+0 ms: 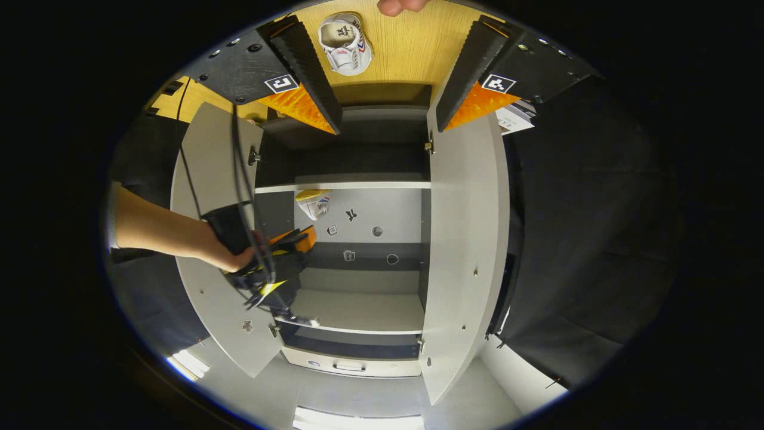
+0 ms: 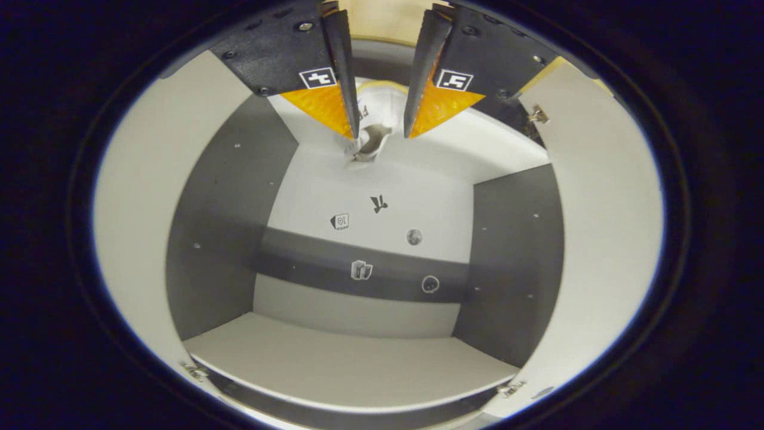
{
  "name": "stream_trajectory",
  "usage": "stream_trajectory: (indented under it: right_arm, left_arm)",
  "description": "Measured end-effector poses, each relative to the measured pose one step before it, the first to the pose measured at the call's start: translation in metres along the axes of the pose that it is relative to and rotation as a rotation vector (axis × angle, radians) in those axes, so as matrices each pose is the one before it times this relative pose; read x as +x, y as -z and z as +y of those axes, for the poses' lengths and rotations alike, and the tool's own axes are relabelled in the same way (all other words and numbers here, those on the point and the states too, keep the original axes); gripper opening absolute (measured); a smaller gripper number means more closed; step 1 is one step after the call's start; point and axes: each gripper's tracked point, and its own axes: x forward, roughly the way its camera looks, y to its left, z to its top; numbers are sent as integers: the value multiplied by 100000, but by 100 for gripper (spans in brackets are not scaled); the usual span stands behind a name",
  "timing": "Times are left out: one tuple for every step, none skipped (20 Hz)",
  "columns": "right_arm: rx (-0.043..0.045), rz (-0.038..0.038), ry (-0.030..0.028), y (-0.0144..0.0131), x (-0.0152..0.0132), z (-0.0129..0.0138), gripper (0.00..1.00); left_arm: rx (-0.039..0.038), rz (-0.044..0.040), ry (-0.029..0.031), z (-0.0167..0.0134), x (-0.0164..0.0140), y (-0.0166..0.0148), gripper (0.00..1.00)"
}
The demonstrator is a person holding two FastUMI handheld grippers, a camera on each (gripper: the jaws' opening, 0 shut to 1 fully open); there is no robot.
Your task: Grab one shoe with the right hand and put it into the shoe cabinet, grab the other shoe with the left hand and put it into the shoe cabinet; then close the right door with the right hand and the left door with the left hand.
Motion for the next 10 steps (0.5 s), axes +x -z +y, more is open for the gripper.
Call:
stream_trajectory:
  right_arm:
    - [1611, -2465, -584, 607, -1849, 128, 48]
    - [2062, -2345, -208, 702, -1853, 151, 48]
    - [1509, -2851, 188, 830, -1570, 16, 49]
    - [639, -2532, 1407, 840, -1752, -301, 55]
    - [875, -2427, 1449, 732, -1730, -291, 55]
    - [835, -2759, 272, 650, -1172, -58, 52]
    - [345, -3336, -185, 437, -1450, -14, 53]
    - [-703, -2967, 1124, 352, -1351, -188, 55]
    - [-955, -2170, 1537, 661, -1399, -449, 55]
    - [-775, -1781, 301, 270, -1187, -2, 57]
  left_arm:
    - [441, 309, 707, -203, 34, 133, 95]
    - [1697, -734, 212, -64, 43, 14, 95]
    - [1554, -606, -1176, 357, 48, -46, 95]
    - [637, 118, -368, 224, -74, 73, 95]
    - [224, 58, 52, -17, 70, 170, 96]
    - [189, 230, -353, 77, 96, 196, 96]
    - [317, 519, -504, 122, 6, 261, 96]
    - [347, 696, -409, -5, -17, 240, 96]
    - [288, 892, 378, -108, 23, 413, 95]
    - [36, 791, 1315, -249, 11, 451, 95]
